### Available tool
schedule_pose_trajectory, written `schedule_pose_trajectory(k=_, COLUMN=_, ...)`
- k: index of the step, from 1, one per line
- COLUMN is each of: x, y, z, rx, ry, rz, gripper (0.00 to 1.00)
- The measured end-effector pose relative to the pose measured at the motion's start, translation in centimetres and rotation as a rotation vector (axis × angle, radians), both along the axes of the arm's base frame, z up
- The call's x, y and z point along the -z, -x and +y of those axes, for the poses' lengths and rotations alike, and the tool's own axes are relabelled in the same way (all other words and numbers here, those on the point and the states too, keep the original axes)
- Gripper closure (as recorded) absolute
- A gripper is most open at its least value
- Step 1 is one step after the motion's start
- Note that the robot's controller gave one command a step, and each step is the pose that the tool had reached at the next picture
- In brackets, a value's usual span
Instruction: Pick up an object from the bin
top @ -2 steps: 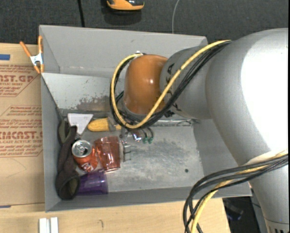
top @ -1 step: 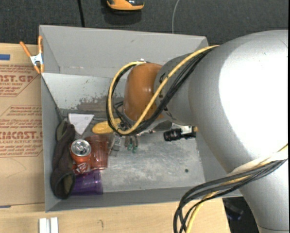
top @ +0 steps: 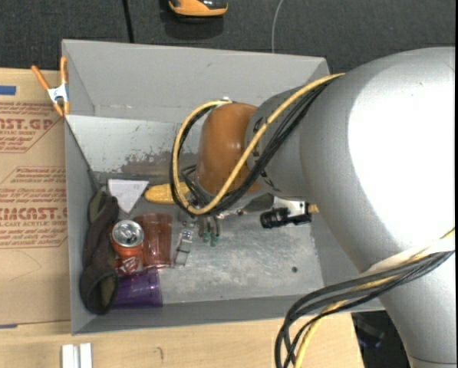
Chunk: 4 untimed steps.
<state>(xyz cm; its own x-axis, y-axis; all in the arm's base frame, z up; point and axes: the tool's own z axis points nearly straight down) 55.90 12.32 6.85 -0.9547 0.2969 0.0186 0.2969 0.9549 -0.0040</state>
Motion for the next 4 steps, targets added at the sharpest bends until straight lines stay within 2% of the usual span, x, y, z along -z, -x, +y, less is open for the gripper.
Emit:
schedule_pose_trajectory(k=1, x=0.0, y=0.0, z=0.0, rx=0.000, ry=0.000, rz=0.000, gripper=0.00)
schedule_pose_trajectory(k=2, x=-5.3, y=-0.5, z=-0.3, rx=-0.009, ry=0.002, rz=-0.012, gripper=0.00)
schedule_pose_trajectory(k=3, x=-8.9, y=-1.5, z=-0.9, rx=0.081, ry=0.000, rz=-0.027, gripper=0.00)
schedule_pose_trajectory(k=4, x=-12.8, y=-2.2, z=-1.2, rx=0.074, ry=0.004, rz=-0.014, gripper=0.00)
